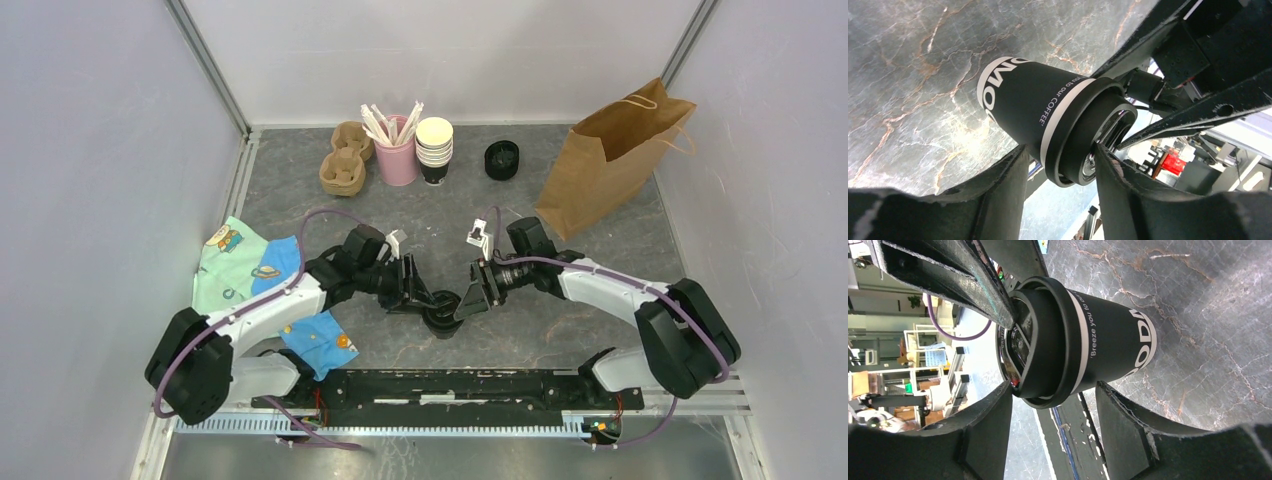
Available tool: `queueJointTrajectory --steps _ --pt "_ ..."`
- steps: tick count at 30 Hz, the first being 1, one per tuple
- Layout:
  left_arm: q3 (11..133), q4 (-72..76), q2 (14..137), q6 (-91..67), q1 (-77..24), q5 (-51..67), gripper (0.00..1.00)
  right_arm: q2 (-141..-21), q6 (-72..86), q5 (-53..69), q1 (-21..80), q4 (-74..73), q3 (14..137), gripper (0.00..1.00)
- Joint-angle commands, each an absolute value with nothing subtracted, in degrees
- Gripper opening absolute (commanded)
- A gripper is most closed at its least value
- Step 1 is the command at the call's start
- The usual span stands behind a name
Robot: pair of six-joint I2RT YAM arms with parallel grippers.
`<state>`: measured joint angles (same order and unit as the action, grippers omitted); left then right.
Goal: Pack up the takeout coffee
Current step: Close the cup lid on the coffee cup.
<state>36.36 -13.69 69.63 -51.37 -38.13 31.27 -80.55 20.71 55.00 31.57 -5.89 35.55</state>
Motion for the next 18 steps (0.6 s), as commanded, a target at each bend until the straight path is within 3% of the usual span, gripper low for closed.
queueJointTrajectory --steps 1,8,18 --pt "40.5 -25.2 69.3 -47.7 -38.7 24.7 0.60 -82.0 11.9 35.0 32.4 -14.9 35.7 0.64" --pt "47.5 -23.8 68.9 -48.3 -38.7 26.7 0.78 -81.7 13.7 41.0 32.3 -17.1 42.1 0.64" --pt "44.7 -24.4 71.8 -48.5 -38.7 29.9 0.80 -78.2 15.6 41.3 32.2 -19.4 46.0 0.81"
